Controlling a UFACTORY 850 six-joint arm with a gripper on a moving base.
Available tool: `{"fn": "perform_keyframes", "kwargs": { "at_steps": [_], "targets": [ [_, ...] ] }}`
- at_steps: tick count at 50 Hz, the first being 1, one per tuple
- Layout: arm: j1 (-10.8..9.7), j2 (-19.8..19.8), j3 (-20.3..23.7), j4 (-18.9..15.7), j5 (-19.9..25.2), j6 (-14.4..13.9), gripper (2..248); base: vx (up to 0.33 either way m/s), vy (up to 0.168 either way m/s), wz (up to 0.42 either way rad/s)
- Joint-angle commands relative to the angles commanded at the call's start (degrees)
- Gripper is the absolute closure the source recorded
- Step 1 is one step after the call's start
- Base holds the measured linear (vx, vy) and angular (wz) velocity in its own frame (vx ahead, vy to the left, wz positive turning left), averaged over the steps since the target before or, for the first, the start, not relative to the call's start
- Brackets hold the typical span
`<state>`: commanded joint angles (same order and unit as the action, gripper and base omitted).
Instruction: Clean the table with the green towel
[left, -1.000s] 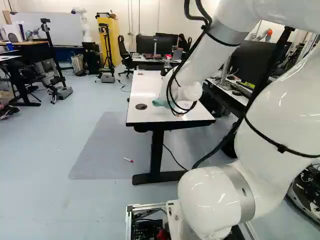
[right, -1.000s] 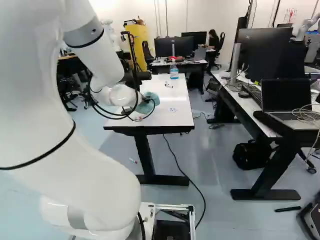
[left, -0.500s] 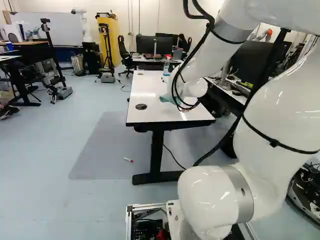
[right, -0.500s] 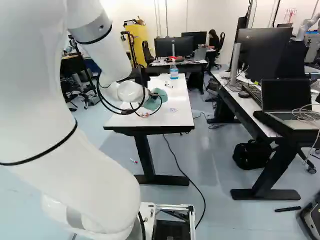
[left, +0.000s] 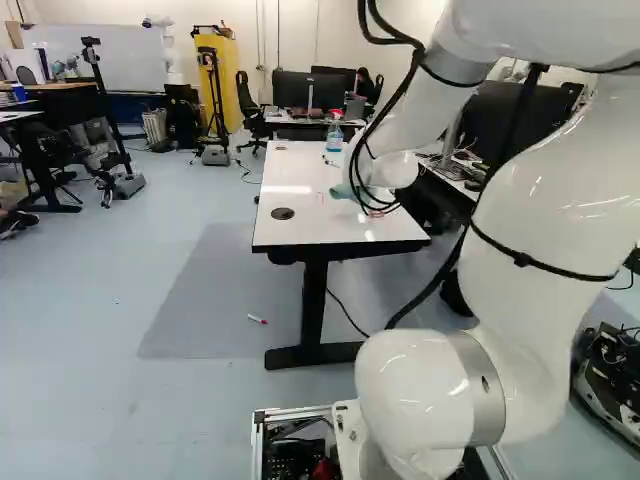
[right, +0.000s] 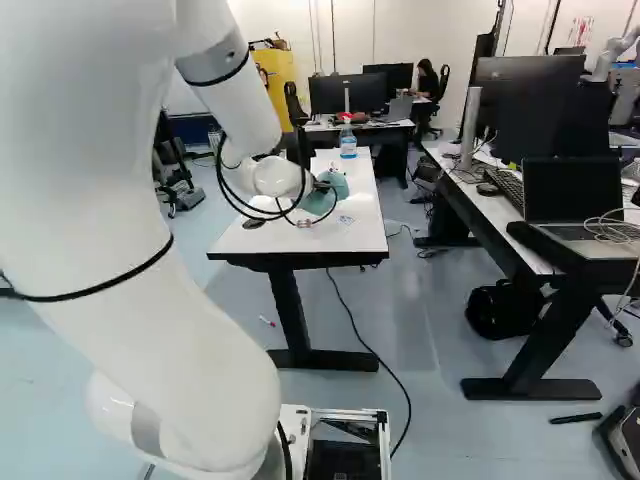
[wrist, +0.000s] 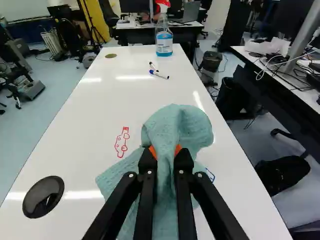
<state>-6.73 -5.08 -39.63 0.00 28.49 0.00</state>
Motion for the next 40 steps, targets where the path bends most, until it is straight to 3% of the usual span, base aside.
{"fn": "perform_keyframes", "kwargs": {
  "at_steps": [19,40],
  "targets": [
    [-2.0,-6.7,-5.2,0.0,0.0,0.0,206,0.0,0.0,0.0],
    [-2.3,-9.9,-5.8,0.0,0.0,0.0,206,0.0,0.0,0.0]
  ]
}}
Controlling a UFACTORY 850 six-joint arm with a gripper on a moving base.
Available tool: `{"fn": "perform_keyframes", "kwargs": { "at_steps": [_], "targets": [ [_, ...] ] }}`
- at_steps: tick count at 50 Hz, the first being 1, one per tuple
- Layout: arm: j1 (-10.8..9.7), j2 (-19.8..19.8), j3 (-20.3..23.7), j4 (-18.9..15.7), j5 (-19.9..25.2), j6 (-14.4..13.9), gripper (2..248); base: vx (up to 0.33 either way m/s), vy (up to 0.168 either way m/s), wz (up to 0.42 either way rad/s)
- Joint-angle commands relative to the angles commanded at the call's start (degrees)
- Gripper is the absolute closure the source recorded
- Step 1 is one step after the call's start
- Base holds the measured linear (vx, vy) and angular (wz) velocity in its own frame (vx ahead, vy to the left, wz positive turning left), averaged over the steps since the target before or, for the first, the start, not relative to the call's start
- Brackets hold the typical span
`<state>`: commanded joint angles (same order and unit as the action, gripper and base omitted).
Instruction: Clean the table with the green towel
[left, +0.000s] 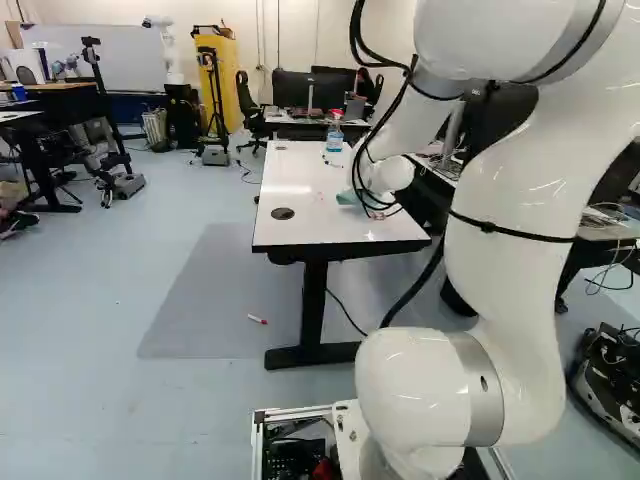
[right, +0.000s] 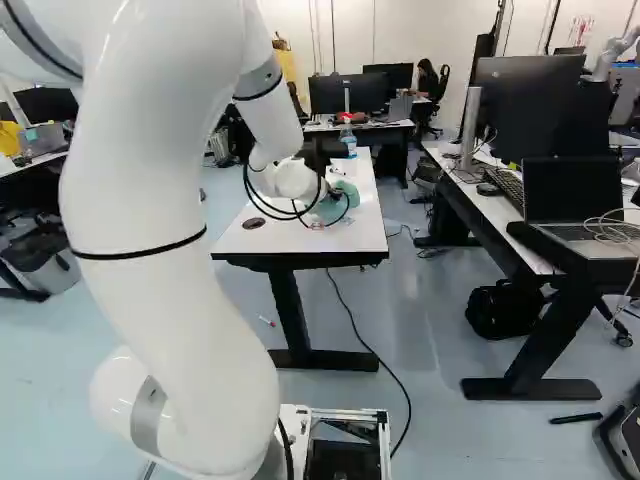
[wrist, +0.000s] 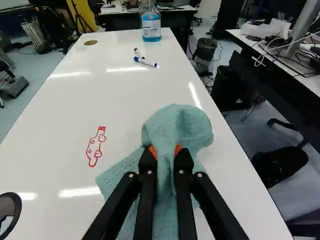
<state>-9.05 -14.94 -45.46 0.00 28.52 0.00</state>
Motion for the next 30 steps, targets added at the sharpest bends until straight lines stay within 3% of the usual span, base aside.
{"fn": "perform_keyframes", "kwargs": {
  "at_steps": [30],
  "targets": [
    [0.0,-1.5,-0.3,0.0,-0.7,0.0,206,0.0,0.0,0.0]
  ]
}}
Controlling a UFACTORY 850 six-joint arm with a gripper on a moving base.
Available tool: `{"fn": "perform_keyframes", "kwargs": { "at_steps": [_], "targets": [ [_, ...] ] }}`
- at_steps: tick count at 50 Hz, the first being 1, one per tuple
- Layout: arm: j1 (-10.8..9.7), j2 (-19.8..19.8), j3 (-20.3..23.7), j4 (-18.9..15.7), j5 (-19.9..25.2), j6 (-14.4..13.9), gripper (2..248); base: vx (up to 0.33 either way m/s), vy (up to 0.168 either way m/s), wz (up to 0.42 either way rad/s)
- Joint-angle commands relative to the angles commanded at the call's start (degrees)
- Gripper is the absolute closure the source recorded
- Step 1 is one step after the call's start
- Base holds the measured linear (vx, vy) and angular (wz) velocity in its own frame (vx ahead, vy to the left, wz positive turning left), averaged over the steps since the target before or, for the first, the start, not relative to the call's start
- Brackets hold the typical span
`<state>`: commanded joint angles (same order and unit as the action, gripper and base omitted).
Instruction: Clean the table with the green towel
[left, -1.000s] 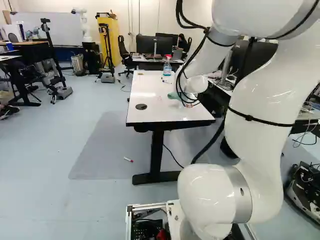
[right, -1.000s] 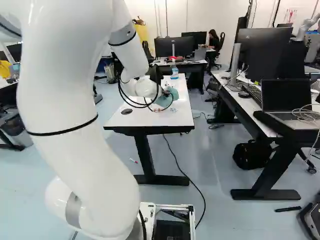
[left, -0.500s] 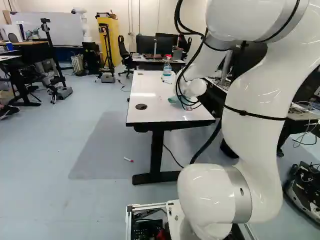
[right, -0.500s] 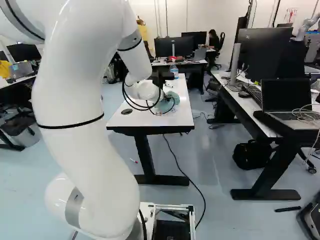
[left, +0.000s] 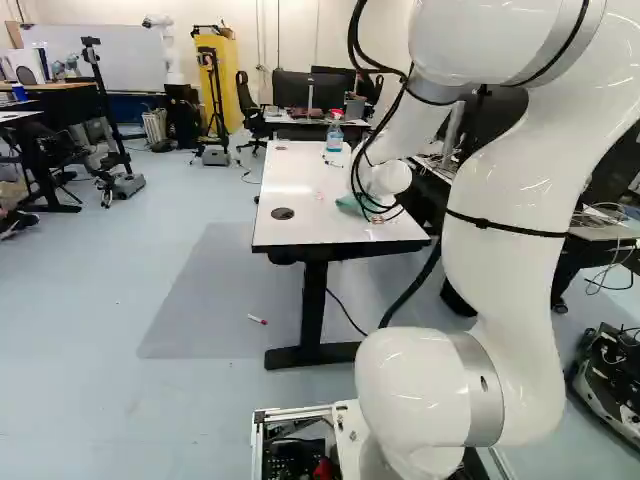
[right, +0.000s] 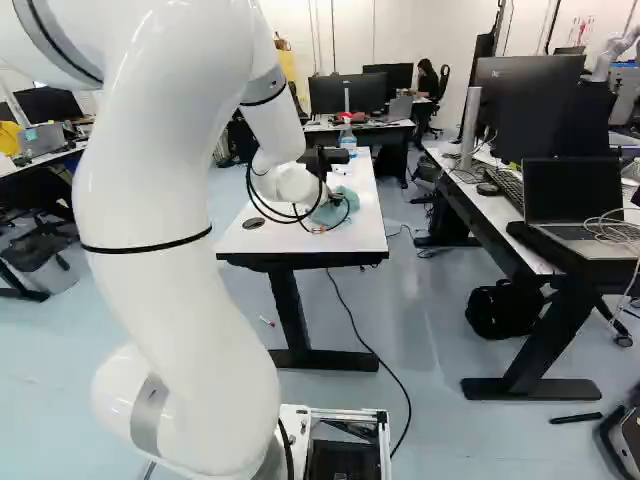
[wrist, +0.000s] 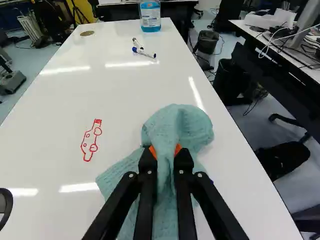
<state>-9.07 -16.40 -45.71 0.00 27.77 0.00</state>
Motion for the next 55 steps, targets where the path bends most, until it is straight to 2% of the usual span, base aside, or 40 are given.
{"fn": "perform_keyframes", "kwargs": {
  "at_steps": [55],
  "targets": [
    [0.0,0.0,0.0,0.0,-8.3,0.0,206,0.0,0.0,0.0]
  ]
}}
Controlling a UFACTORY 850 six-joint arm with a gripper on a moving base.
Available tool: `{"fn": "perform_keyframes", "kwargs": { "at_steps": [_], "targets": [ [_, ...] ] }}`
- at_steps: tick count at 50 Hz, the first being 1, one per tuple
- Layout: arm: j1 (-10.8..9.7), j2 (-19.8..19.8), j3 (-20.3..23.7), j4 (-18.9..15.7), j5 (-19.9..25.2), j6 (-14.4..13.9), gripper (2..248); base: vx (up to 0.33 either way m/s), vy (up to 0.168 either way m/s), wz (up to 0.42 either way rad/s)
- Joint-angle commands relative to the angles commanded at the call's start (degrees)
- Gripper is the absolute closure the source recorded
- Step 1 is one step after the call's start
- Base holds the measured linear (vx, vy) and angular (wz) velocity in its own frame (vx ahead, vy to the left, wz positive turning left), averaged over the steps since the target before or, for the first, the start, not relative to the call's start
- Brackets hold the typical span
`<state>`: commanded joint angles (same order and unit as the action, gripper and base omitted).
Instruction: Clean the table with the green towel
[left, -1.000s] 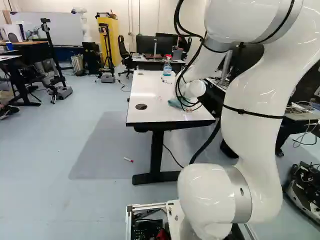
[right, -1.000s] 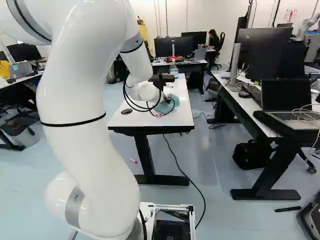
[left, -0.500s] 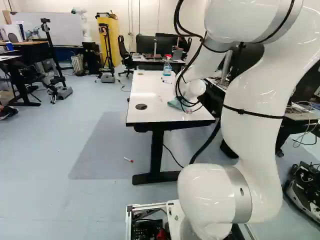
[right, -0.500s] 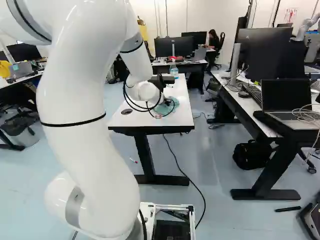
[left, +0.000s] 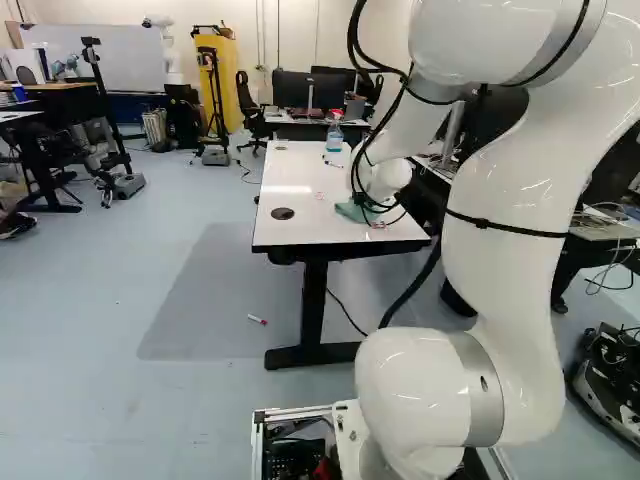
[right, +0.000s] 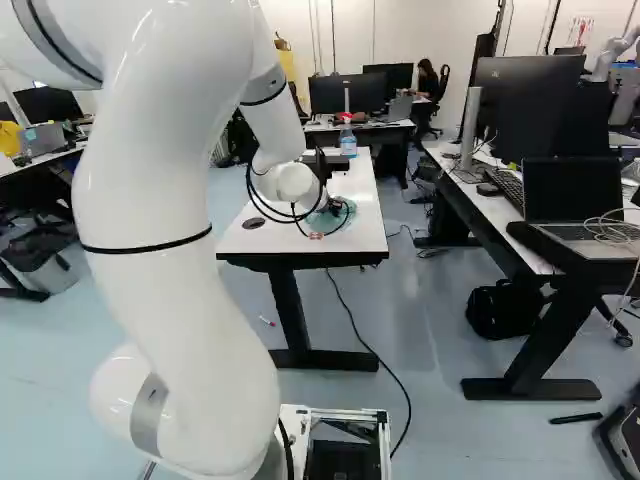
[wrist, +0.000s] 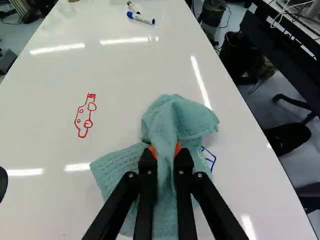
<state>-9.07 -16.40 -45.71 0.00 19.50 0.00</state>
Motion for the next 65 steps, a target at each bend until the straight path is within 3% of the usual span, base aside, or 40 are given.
{"fn": "perform_keyframes", "kwargs": {
  "at_steps": [44,65],
  "targets": [
    [-0.1,-0.4,-0.5,0.0,0.3,0.0,206,0.0,0.0,0.0],
    [-2.8,-2.5,-3.1,0.0,0.3,0.0,206,0.0,0.0,0.0]
  ]
}}
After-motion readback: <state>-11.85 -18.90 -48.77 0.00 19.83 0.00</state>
